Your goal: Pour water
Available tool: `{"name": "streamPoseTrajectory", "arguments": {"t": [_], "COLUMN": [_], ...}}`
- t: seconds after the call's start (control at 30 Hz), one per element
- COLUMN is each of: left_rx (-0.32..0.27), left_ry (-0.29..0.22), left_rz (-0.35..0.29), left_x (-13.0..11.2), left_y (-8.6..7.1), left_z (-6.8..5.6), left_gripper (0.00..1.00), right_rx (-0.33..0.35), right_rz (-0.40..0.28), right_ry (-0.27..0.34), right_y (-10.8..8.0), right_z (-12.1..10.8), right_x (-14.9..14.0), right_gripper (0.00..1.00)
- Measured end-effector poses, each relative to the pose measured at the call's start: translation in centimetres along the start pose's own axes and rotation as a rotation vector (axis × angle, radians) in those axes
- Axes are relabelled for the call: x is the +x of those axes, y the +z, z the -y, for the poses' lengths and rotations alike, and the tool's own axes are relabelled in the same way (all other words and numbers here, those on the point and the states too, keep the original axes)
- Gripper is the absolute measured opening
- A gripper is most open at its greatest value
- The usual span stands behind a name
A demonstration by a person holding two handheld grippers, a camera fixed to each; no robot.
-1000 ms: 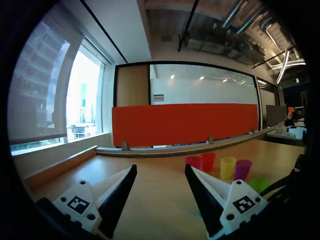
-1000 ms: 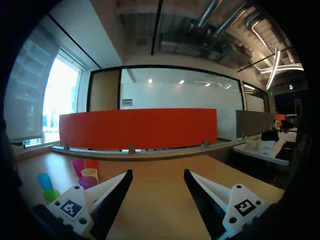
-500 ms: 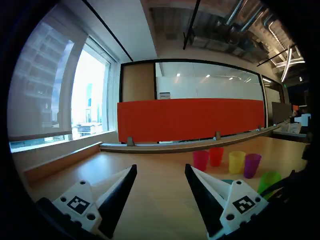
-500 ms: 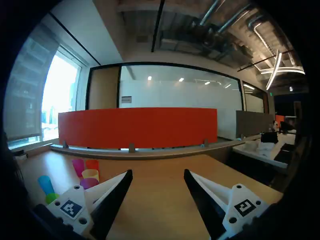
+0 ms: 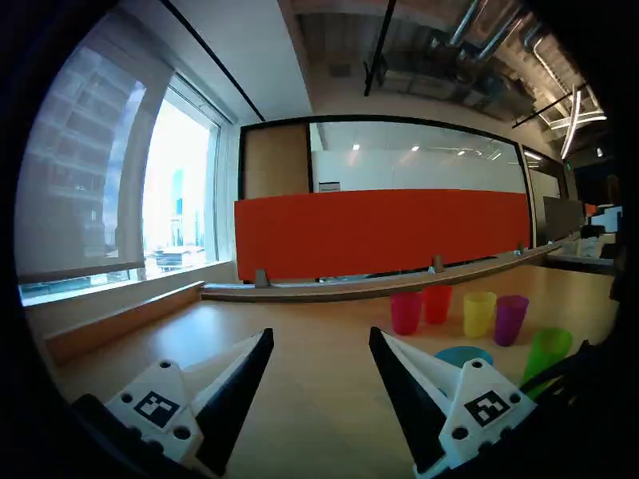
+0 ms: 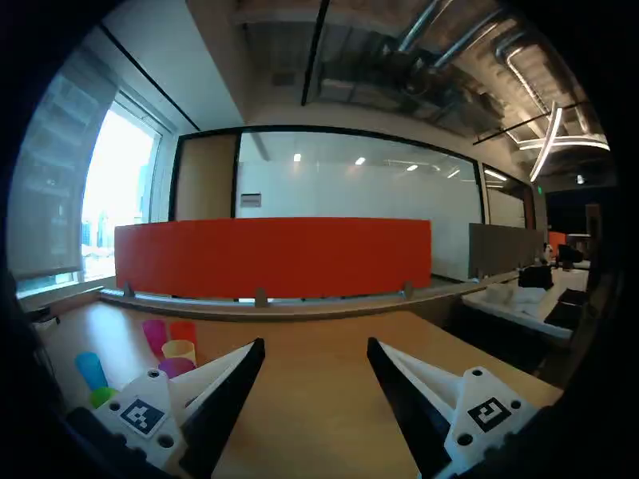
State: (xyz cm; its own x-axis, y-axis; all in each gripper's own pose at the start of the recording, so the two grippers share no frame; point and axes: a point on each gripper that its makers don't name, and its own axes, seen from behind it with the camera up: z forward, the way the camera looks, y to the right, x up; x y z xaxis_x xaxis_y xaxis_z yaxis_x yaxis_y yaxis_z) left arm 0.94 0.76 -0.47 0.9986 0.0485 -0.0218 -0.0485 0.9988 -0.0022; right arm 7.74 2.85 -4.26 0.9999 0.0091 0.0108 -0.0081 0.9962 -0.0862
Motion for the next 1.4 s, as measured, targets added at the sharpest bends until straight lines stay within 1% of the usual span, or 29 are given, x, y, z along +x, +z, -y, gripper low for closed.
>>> {"name": "streamPoseTrajectory", "arguments": {"t": [0.2, 0.4, 0.9, 1.1, 1.3, 1.4], "left_rx": [0.004, 0.005, 0.000, 0.000, 0.000, 0.000], "left_ry": [-0.019, -0.051, -0.049, -0.049, -0.049, -0.049], "left_rz": [0.004, 0.010, 0.021, 0.022, 0.022, 0.022], "left_x": [-0.5, -0.7, -0.9, -1.0, -1.0, -1.0], "left_y": [0.2, 0.2, 0.3, 0.3, 0.2, 0.3], "left_z": [0.3, 0.8, 0.7, 0.6, 0.7, 0.7], "left_gripper": [0.88, 0.88, 0.88, 0.89, 0.89, 0.89], "right_rx": [0.007, 0.011, 0.015, 0.012, 0.007, 0.016], "right_rz": [-0.001, -0.005, -0.015, -0.024, -0.062, -0.083], "right_ry": [-0.007, -0.016, -0.011, -0.028, -0.034, -0.040], "right_y": [0.1, 0.0, -0.4, -0.6, -0.9, -1.0], "right_z": [0.4, 0.8, 0.7, 0.5, 0.4, 0.7], "right_x": [0.2, 0.5, 1.0, 0.8, 1.3, 1.5], "right_gripper": [0.99, 0.99, 0.99, 0.99, 0.99, 1.00]}}
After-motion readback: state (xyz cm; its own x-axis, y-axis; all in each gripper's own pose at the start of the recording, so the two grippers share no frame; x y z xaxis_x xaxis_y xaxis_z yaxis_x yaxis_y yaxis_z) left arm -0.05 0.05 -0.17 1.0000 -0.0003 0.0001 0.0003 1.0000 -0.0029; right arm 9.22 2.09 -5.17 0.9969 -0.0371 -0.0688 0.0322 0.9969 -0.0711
